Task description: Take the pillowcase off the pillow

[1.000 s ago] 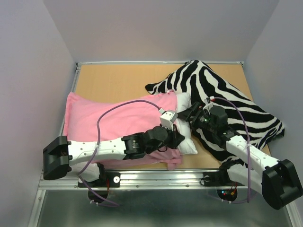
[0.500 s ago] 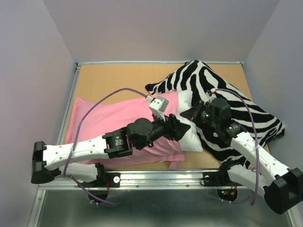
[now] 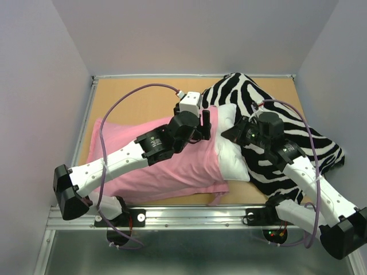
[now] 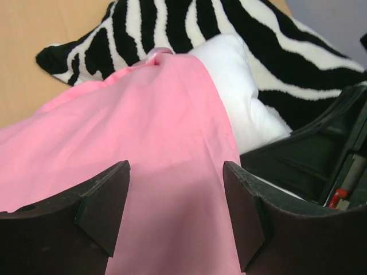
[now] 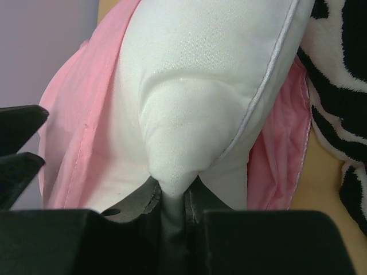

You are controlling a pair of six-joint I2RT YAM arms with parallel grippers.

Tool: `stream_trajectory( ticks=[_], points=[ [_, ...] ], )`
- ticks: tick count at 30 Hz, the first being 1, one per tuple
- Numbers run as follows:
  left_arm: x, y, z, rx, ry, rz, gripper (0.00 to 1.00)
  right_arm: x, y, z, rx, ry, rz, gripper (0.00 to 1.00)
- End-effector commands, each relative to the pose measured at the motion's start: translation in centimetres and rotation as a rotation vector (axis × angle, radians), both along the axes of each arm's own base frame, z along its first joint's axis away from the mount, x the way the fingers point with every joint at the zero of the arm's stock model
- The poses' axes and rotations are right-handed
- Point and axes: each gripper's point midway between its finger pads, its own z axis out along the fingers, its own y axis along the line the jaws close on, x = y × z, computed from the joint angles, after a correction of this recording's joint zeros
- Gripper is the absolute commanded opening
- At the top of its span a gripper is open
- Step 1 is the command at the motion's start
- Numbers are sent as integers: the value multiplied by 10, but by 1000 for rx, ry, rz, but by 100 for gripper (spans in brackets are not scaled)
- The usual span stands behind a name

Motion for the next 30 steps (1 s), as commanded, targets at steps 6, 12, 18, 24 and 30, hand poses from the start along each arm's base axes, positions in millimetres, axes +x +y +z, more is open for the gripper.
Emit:
stream_trajectory(
  ticks=[6,12,18,24,30],
  points=[
    [-11,-26,39,-77,-111,-202,79,12,-2,64,18,-187,-13,0],
    [4,-40,5,68,-42,-189,74,14,-1,70,17,-193,-10,1],
    [20,-23,-9,152,-50,-68,70,16,-1,81,14,-211,-13,0],
    [44,36,-11,244,-56,235,26,16,-5,91,9,-229,-28,1],
    [71,99,-27,160,-22,410,3,17,-10,110,1,-261,-54,1]
  ],
)
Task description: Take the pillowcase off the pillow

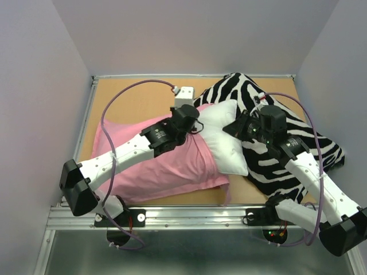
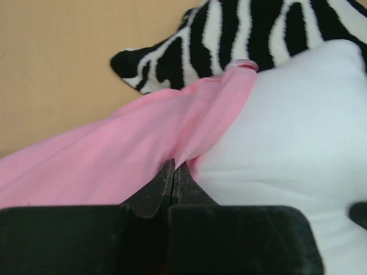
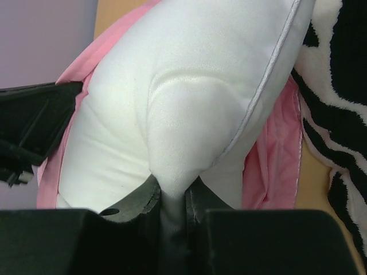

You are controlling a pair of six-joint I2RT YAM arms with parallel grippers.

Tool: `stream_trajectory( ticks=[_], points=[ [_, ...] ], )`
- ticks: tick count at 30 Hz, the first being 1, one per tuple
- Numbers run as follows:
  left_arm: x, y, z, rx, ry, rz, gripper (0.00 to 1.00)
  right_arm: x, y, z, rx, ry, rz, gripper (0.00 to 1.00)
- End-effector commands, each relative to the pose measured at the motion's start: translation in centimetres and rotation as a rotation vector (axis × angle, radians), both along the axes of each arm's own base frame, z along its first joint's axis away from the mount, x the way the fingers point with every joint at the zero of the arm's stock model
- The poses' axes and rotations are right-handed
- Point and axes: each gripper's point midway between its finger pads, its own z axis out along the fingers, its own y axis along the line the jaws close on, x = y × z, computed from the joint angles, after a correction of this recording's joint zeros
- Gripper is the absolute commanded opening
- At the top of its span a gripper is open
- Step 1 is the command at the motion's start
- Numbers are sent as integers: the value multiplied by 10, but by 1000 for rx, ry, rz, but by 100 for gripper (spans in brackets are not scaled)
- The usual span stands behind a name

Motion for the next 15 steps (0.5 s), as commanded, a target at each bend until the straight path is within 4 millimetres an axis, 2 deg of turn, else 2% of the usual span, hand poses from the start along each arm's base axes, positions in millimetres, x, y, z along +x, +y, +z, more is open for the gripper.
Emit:
stream_trajectory(
  ticks=[1,3,4,6,7,8,9,10,11,12,13,14,15],
  points=[
    [26,83,-2,-29,-35,271,0,11,-7,91,59,-251,-44,1],
    [29,99,5,-80,-53,307,0,11,-12,94,49,-259,-67,1],
    [34,117,0,-90,-51,360,0,11,-14,96,42,-265,-79,1],
    [39,134,-3,-120,-40,386,0,13,-21,108,34,-291,-113,1],
    [46,151,-7,-136,-35,425,0,14,-23,112,32,-298,-124,0],
    [47,162,-15,-161,-26,440,0,14,-25,119,30,-311,-135,1],
    [47,160,-21,-196,-5,404,0,17,-28,131,20,-328,-149,0],
    [51,179,-29,-232,-4,446,0,21,-36,140,6,-344,-193,1],
    [53,185,-37,-241,11,446,0,23,-35,150,8,-360,-191,0],
    [52,185,-39,-286,27,423,0,29,-36,150,-17,-355,-206,0],
    [54,195,-44,-303,31,443,0,30,-39,178,1,-403,-220,1],
    [54,214,-55,-313,43,492,0,32,-38,186,1,-412,-221,1],
    [54,218,-60,-347,62,491,0,39,-34,189,-11,-406,-216,1]
  ],
)
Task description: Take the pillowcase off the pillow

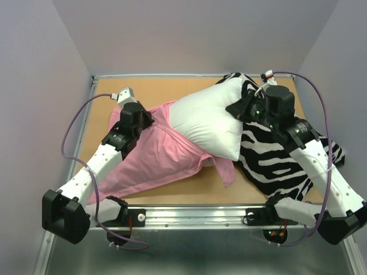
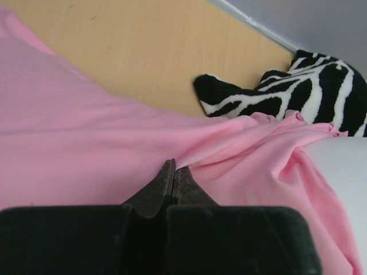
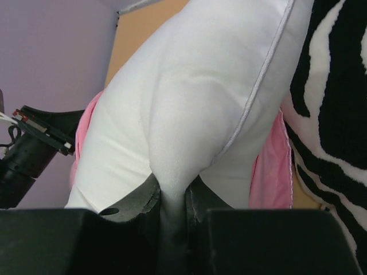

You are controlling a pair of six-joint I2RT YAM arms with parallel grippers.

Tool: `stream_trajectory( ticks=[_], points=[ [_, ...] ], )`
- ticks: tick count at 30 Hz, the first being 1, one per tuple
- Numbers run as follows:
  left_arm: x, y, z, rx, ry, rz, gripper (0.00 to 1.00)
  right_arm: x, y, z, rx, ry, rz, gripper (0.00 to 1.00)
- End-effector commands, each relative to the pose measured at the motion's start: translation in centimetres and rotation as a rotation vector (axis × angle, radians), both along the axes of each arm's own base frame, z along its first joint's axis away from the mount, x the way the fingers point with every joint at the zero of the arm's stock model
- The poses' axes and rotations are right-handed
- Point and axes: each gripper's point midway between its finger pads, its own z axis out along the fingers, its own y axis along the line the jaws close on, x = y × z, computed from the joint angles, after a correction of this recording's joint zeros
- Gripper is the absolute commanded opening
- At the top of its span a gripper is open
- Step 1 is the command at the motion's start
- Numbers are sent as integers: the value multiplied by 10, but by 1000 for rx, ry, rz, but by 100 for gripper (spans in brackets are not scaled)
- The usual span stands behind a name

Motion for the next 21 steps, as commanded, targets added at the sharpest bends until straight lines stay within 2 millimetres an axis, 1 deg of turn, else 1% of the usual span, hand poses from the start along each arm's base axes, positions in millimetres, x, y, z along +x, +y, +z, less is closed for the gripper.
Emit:
stream_trajectory(
  ticks=[1,2,3,4,5,7,8,9,10,11,12,13,14,15,16,17,18,19,20,21],
  points=[
    [6,61,-30,-50,30,144,0,14,-25,133,49,-327,-115,0],
    [5,66,-33,-69,32,152,0,14,-24,142,53,-334,-113,0],
    [6,77,-38,-99,46,168,0,16,-22,149,56,-344,-106,0],
    [10,79,-33,-130,18,171,0,18,-20,154,58,-349,-100,1],
    [12,79,-31,-136,10,162,0,20,-17,168,72,-371,-90,1],
    [14,61,-15,-143,-30,64,0,20,-10,179,83,-387,-55,0],
    [19,55,7,-123,-90,13,4,27,2,175,81,-368,-8,1],
    [16,33,19,-118,-114,-77,16,23,7,186,87,-383,35,1],
    [14,21,32,-96,-148,-115,26,27,12,183,82,-370,50,1],
    [13,12,57,-40,-209,-159,36,29,15,181,80,-364,59,1],
    [5,-2,73,-23,-246,-195,43,34,18,178,75,-354,66,1],
    [-6,-22,94,-5,-289,-237,54,37,19,176,72,-350,64,1],
    [-14,-32,105,6,-309,-257,56,39,20,174,68,-345,63,1],
    [-23,-35,117,27,-340,-265,58,42,21,172,67,-339,63,1],
    [-28,-33,121,50,-340,-230,65,45,23,168,65,-328,67,1],
    [-46,-46,138,32,-380,-266,65,47,25,166,64,-322,69,1],
    [-52,-48,142,33,-389,-264,65,48,26,165,64,-318,68,1],
    [-65,-58,150,22,-406,-280,65,52,27,163,61,-313,69,1],
    [-75,-60,151,21,-405,-291,65,53,27,163,61,-313,70,1],
    [-84,-67,153,15,-411,-307,65,54,28,162,61,-310,69,0]
  ],
)
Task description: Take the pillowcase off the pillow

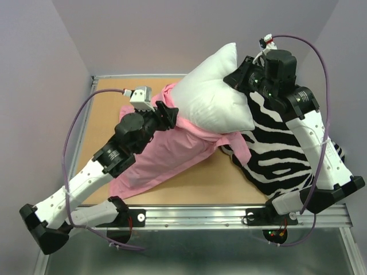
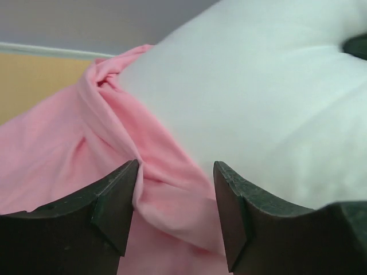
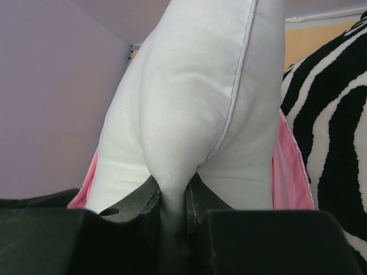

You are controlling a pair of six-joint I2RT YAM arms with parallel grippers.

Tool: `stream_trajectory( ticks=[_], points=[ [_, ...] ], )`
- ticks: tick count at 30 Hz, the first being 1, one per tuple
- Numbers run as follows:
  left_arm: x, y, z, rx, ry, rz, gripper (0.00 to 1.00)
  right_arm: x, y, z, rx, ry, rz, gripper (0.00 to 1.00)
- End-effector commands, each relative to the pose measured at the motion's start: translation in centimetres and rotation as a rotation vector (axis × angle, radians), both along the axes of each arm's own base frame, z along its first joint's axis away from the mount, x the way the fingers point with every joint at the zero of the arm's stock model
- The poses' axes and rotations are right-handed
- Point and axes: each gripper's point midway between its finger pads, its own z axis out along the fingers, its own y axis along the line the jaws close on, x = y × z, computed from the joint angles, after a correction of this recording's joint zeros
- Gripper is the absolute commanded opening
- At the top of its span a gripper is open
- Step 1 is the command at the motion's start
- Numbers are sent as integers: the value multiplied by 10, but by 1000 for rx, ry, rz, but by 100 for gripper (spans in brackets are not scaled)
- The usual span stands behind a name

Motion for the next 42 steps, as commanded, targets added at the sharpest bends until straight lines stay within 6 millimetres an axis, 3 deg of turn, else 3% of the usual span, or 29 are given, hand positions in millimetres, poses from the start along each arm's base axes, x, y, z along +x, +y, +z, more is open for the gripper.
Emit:
stream_trajectory(
  ticks=[1,2,4,5,6,7,12,18,26,32,33,36,41,42],
  points=[
    [-31,9,38,-4,-90,72,65,3,7,68,93,-199,29,1],
    [-50,-10,37,-6,-88,7,65,4,8,70,96,-200,32,1],
    [-62,-18,33,1,-82,26,65,6,12,68,92,-196,34,1],
    [-79,-36,26,18,-74,4,66,8,12,67,89,-195,29,0],
    [-77,-41,21,34,-67,3,66,8,13,66,88,-193,31,0],
    [-94,-51,17,55,-67,10,66,9,14,64,87,-189,28,0],
    [-121,-96,-12,156,-63,32,69,8,18,58,80,-176,29,0],
    [-117,-122,-31,248,-83,111,70,6,18,55,75,-171,23,1],
    [-103,-126,-21,243,-145,137,72,5,21,49,69,-156,25,0],
    [-95,-145,-18,237,-215,40,67,5,23,49,71,-154,24,0],
    [-95,-148,-20,246,-217,32,65,5,23,49,70,-154,23,1],
    [-95,-155,-29,261,-218,4,45,5,23,51,71,-158,25,1],
    [-99,-158,-56,244,-184,-49,0,2,24,53,72,-162,32,1],
    [-101,-158,-61,235,-170,-60,0,3,23,52,70,-162,28,1]
  ],
)
